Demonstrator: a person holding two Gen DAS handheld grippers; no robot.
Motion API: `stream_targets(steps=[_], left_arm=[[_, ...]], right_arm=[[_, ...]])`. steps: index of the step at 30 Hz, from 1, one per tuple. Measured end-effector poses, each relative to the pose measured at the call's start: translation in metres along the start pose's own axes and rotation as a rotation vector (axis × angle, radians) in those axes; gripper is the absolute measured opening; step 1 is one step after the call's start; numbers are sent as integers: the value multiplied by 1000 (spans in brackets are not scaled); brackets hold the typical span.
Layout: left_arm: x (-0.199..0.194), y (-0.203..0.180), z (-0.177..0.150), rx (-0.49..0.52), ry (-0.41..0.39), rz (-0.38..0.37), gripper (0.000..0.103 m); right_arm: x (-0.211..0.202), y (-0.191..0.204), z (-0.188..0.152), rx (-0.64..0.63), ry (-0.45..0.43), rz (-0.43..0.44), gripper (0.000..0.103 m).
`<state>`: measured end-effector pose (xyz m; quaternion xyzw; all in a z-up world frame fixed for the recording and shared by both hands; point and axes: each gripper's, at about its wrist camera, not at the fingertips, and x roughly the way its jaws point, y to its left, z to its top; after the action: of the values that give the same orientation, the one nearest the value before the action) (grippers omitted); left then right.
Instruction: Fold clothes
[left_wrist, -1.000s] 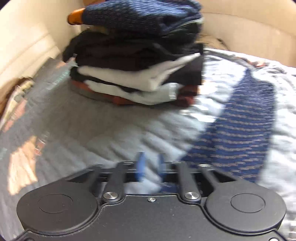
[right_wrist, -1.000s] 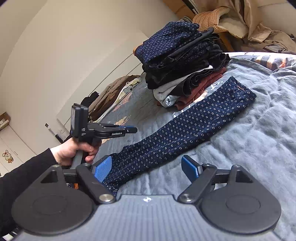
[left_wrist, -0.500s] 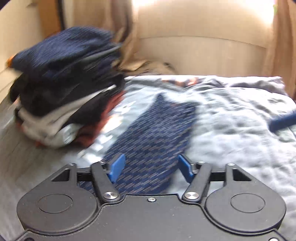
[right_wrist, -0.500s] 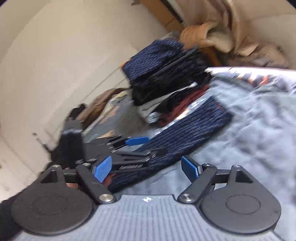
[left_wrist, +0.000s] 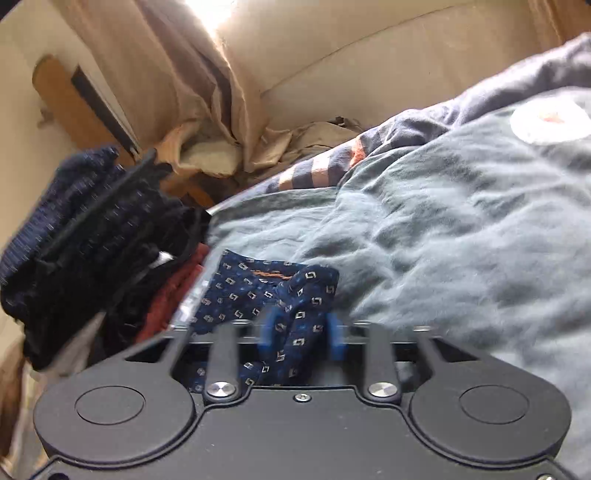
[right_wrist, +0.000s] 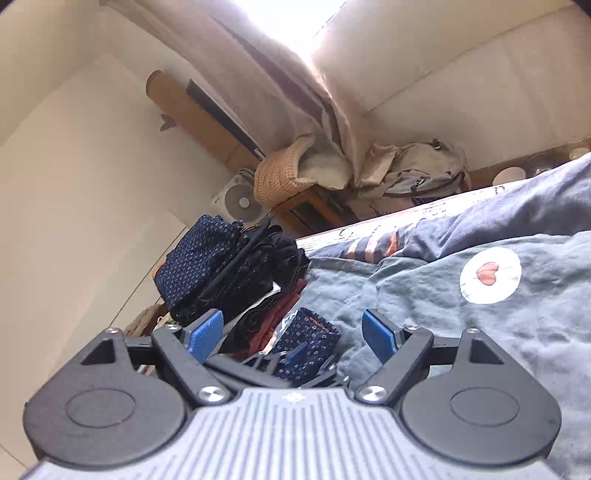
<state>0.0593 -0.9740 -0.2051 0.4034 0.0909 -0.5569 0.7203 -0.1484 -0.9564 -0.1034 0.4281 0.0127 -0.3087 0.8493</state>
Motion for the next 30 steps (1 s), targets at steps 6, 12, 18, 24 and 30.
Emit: stream_targets(steps=[6,12,18,24,30], left_arm=[[-52,9,-15,-153,-91,-59,4],[-106,18,-30,-303,-186,-117,48],[-182,48,-67,-498,-216,-82,76],[-310,125,-150,-784,-100,161,75],[-445,197,-226,-1028,-1,403,75]], right_arm=[[-3,-5,2,25,-16,7,82],[-5,-9,5,50,-32,15,82],[-1,-6,2,48,-22,41,82],[26,30,-24,-50,149,159,83],[34,90,-55,-239,289,273,84]])
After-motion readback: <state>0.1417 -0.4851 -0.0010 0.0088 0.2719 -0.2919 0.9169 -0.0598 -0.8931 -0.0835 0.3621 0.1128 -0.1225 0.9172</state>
